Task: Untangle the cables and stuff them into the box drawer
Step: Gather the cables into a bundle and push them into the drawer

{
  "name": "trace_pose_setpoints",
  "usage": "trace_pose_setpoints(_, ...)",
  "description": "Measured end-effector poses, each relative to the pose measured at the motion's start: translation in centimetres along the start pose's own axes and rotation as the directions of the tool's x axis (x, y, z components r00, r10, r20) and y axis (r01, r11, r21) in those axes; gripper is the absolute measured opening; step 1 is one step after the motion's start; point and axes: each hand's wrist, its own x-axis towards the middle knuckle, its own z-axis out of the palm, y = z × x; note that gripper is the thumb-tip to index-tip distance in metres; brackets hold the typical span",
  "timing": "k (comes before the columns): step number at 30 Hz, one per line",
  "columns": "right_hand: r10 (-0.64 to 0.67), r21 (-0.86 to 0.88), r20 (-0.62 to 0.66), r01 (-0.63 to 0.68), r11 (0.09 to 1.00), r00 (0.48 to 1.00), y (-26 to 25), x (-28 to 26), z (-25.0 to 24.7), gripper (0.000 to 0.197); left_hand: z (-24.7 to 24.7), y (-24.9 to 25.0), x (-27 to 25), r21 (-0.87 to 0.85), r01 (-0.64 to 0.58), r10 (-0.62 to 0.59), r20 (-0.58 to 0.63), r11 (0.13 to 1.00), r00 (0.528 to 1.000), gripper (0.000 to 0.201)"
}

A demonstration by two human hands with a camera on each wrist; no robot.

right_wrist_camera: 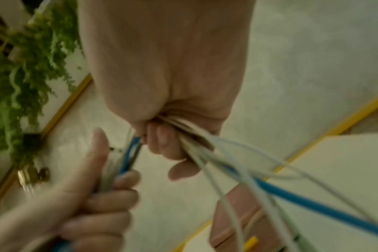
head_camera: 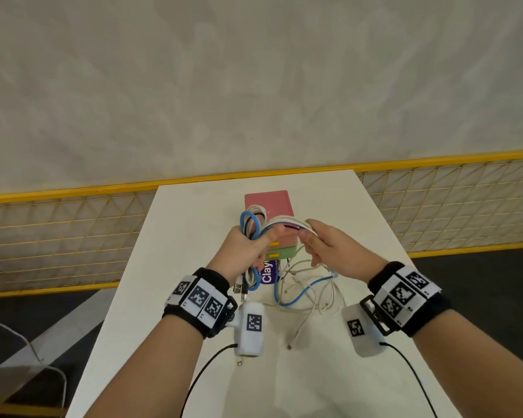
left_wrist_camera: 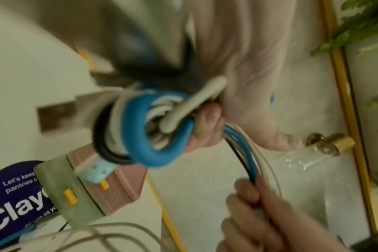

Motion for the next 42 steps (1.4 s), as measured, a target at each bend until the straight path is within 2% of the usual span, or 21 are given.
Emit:
trace_pose_setpoints(3, 0.013, 0.069, -0.134, -0.003, 0.998, 0.991, -1.2, 0.7, 1.3, 0.025, 1.2, 0.2, 0.0, 0.11, -0.001, 0.003, -0.017, 0.994, 1.0, 0.064)
trace_pose_setpoints(7, 0.003, 0.009, -0.182, -0.002, 1.0, 0.983, -1.8, 1.4, 3.0, 0.021, 2.3, 0.6, 0.0, 0.072, 0.05, -0.051, 0.01, 0.996, 0.999, 0.07)
trace_pose_setpoints(11, -0.049, -0.194, -0.092, 0.031, 0.981, 0.995, -2.1, 1.8, 3.6, 0.014, 2.6, 0.5, 0.0, -0.031, 0.124, -0.123, 0.048, 0.992, 0.991, 0.07)
trace_pose_setpoints(14, -0.057, -0.227, -0.011, 0.053, 0.972, 0.998, -2.7, 1.7, 3.6, 0.018, 3.0, 0.4, -0.2, -0.165, 0.167, -0.164, 0.036, 0.972, 0.986, 0.072)
trace_pose_setpoints(17, -0.078, -0.16, 0.047, 0.085, 0.983, 0.996, -3.1, 1.3, 3.3, 0.014, 3.4, 0.3, -0.3, -0.233, 0.126, -0.15, -0.086, 0.964, 0.985, 0.057)
trace_pose_setpoints(19, -0.098, -0.134, 0.072, 0.107, 0.985, 0.993, -2.9, 1.3, 3.2, 0.024, 3.3, 0.2, 0.0, -0.251, 0.091, -0.132, -0.153, 0.964, 0.979, 0.05)
trace_pose_setpoints(20, -0.098, -0.121, 0.045, 0.103, 0.987, 0.994, -2.7, 1.3, 3.3, 0.028, 3.2, 0.3, 0.1, -0.25, 0.078, -0.124, -0.172, 0.965, 0.977, 0.048)
trace_pose_setpoints(22, -0.083, 0.004, -0.098, 0.084, 0.996, 0.992, -2.2, 1.1, 3.9, 0.028, 3.0, 0.7, 0.2, -0.219, 0.055, -0.103, -0.211, 0.974, 0.972, 0.045)
trace_pose_setpoints(24, -0.027, 0.182, -0.253, 0.075, 0.98, 0.967, -2.1, 0.8, 4.5, 0.025, 2.9, 0.9, 0.3, -0.202, 0.022, -0.072, -0.244, 0.979, 0.967, 0.04)
trace_pose_setpoints(27, 0.07, 0.356, -0.367, 0.071, 0.932, 0.928, -1.9, 0.7, 4.6, 0.017, 3.1, 0.9, 0.2, -0.235, -0.018, -0.039, -0.237, 0.972, 0.971, 0.033)
trace_pose_setpoints(31, 0.044, 0.352, -0.381, 0.1, 0.931, 0.924, -2.0, 0.9, 4.6, 0.015, 3.0, 0.7, 0.2, -0.259, -0.041, -0.021, -0.232, 0.965, 0.973, 0.029)
trace_pose_setpoints(34, -0.064, 0.186, -0.4, 0.15, 0.971, 0.914, -1.7, 1.1, 4.8, 0.028, 2.6, 1.0, 0.8, -0.309, -0.054, -0.051, -0.322, 0.949, 0.945, 0.035)
trace_pose_setpoints(36, -0.118, 0.081, -0.37, 0.159, 0.984, 0.922, -1.3, 1.3, 4.7, 0.031, 2.1, 1.7, 1.1, -0.433, -0.092, -0.085, -0.372, 0.897, 0.924, 0.033)
trace_pose_setpoints(38, -0.112, 0.045, -0.297, 0.131, 0.99, 0.948, -0.7, 1.3, 4.6, 0.024, 1.3, 2.4, 1.5, -0.534, -0.153, -0.093, -0.405, 0.831, 0.909, 0.03)
trace_pose_setpoints(40, -0.09, 0.045, -0.186, 0.1, 0.994, 0.978, 0.6, 1.0, 4.5, 0.019, 0.1, 3.1, 1.8, -0.609, -0.234, -0.072, -0.435, 0.758, 0.898, 0.028)
trace_pose_setpoints(42, -0.072, -0.061, -0.066, 0.068, 0.996, 0.995, 2.4, 0.6, 4.6, 0.023, -1.3, 3.6, 2.0, -0.67, -0.287, -0.075, -0.456, 0.685, 0.887, 0.03)
